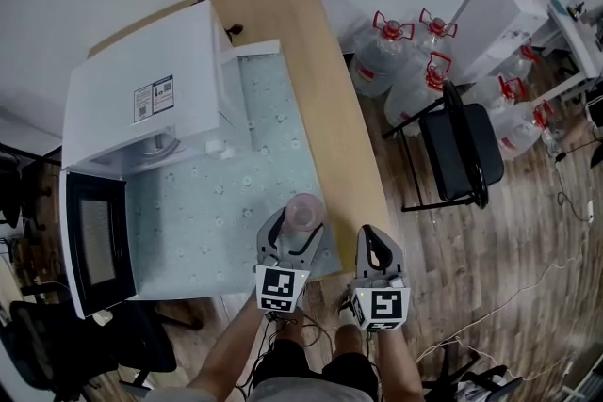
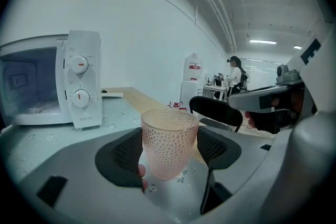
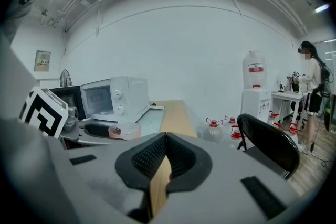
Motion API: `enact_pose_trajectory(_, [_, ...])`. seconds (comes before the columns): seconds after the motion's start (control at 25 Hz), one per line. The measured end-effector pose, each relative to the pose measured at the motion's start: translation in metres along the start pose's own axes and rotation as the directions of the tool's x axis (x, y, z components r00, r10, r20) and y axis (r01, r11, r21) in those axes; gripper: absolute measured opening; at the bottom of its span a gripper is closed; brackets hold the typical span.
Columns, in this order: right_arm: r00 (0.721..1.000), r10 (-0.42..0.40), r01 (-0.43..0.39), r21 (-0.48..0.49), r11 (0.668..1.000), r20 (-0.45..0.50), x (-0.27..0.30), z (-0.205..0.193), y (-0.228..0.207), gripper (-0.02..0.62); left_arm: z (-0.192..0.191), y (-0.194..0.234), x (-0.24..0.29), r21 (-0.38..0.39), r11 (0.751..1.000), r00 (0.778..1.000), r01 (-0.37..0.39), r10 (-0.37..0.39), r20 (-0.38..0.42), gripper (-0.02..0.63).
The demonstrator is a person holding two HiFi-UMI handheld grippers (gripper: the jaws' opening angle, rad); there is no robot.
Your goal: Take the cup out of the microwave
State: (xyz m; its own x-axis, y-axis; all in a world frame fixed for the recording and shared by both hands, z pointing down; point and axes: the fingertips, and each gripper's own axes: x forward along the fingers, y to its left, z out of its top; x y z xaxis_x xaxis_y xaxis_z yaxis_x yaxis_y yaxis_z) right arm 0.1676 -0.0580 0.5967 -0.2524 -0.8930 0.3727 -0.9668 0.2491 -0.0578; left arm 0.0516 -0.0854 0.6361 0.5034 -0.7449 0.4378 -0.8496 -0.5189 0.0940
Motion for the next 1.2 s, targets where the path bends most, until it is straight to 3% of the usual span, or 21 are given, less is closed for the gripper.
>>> enact_pose_trajectory(0.64, [1.000,0.025,-0.025,-0.001,1.000,-0.014,0.000,-0.009,-0.001,0.018,-0.003,-0.003,-0.004,-0.007,0.999,0.998,-0.048,0.048,0.035,0.342])
enact_pose_trajectory(1.2, [0.998,0.047,-0.046,-0.021,0.999,0.035,-0.013,0.019,0.002,0.018,0.027,-0.007,-0.025,0.018,0.996,0.993,-0.087,0.085,0.082,0.341])
